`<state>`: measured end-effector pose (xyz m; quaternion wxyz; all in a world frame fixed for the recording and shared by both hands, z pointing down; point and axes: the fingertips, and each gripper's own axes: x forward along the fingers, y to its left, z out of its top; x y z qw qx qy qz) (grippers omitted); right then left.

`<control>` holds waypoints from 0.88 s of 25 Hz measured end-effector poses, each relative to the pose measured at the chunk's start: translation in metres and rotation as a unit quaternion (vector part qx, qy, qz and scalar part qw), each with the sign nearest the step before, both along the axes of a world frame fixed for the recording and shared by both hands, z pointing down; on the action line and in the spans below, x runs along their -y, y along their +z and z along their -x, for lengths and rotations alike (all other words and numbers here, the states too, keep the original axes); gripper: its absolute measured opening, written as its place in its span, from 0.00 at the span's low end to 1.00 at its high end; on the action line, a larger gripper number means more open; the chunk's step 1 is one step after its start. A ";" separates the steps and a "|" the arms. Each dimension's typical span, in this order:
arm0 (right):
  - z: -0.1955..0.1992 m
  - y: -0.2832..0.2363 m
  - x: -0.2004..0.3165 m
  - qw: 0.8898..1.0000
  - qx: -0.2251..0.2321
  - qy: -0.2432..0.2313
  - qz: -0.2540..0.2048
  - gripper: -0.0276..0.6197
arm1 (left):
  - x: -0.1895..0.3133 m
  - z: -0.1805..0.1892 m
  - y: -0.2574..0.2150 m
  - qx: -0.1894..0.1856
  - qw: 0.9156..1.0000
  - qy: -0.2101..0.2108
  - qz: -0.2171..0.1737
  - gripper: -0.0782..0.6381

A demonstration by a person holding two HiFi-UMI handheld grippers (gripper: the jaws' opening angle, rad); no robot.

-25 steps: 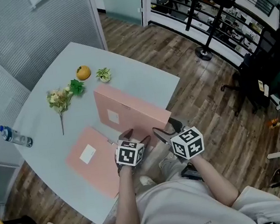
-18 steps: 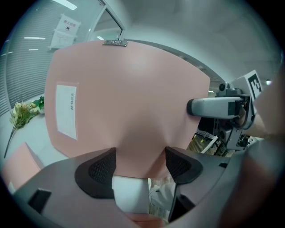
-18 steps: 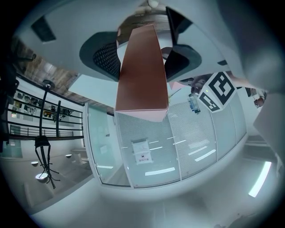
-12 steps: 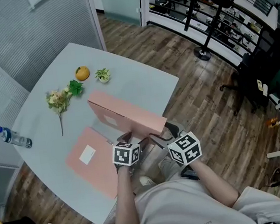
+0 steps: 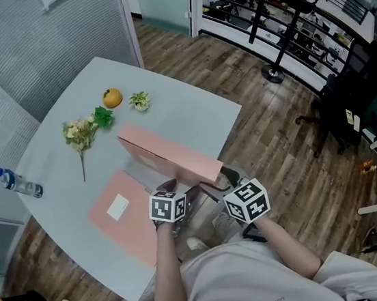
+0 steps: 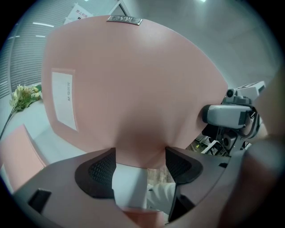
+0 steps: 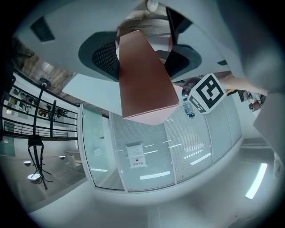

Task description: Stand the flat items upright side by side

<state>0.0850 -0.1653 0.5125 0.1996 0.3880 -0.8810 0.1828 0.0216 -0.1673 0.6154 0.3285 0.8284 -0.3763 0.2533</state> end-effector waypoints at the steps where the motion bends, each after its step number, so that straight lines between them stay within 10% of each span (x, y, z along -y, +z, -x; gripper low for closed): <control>1: 0.000 0.000 0.001 1.000 0.001 -0.001 0.003 0.54 | 0.000 0.001 0.000 -0.001 1.000 0.000 0.001 0.57; 10: 0.000 -0.003 -0.004 0.999 0.021 -0.024 0.011 0.56 | -0.001 0.015 -0.017 -0.071 0.997 -0.041 -0.014 0.57; 22: -0.012 -0.033 -0.016 0.997 0.066 -0.030 0.016 0.57 | 0.008 0.066 -0.067 -0.180 0.970 -0.140 -0.086 0.57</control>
